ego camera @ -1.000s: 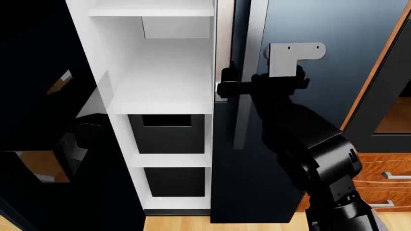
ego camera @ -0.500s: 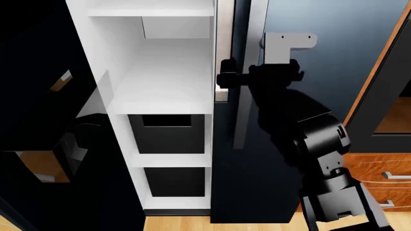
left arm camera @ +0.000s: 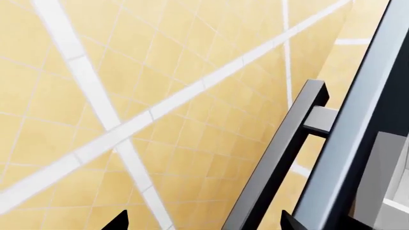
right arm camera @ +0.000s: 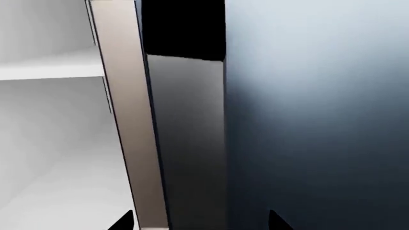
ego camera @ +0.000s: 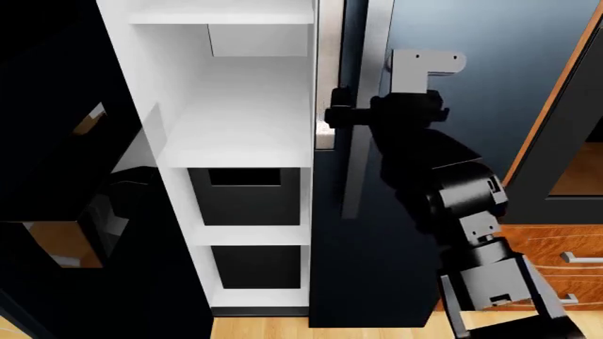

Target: Open the fridge door

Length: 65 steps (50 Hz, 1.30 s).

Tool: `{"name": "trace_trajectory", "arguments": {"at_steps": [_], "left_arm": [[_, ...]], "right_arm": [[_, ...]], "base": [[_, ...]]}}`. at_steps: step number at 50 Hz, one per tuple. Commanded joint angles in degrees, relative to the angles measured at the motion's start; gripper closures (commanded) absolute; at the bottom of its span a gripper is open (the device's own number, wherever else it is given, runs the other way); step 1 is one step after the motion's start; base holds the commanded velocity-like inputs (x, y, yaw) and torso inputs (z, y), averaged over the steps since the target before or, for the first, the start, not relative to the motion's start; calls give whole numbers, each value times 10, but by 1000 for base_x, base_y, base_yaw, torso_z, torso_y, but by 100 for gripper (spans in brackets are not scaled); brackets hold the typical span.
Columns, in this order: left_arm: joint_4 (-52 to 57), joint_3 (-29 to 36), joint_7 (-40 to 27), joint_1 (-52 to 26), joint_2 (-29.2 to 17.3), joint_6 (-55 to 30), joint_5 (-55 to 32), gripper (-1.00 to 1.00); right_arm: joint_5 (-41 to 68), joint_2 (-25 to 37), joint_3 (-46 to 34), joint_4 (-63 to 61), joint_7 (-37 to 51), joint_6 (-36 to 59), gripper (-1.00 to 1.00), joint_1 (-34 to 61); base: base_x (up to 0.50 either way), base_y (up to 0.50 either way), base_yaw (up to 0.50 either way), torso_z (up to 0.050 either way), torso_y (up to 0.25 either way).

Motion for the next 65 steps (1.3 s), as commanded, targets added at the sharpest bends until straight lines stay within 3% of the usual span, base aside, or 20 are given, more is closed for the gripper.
{"name": "trace_trajectory", "arguments": {"at_steps": [1,26,27,47,65], "left_arm": [[0,3,0,-6,3,-5,1,-100],[0,-4,0,2,-1,-3,-1,-100],[0,-4,0,3,1,-3,0,-100],[0,0,0,-1,7,-9,1,-100],[0,11,0,-20,23,-27,4,-100]], "right_arm": [[-7,-9,-7,59,-14,-25,-100,18],[-18,-34,-16,194,-43,-84,-100,68],[-18,-33,-16,191,-42,-84,100,67],[-3,-14,-22,108,-17,-57,100,33],[87,115,35,-337,128,102,100,-104]], "base": [[0,0,0,0,0],[0,0,0,0,0],[0,0,0,0,0],[0,0,0,0,0],[-1,0,0,0,2]]}}
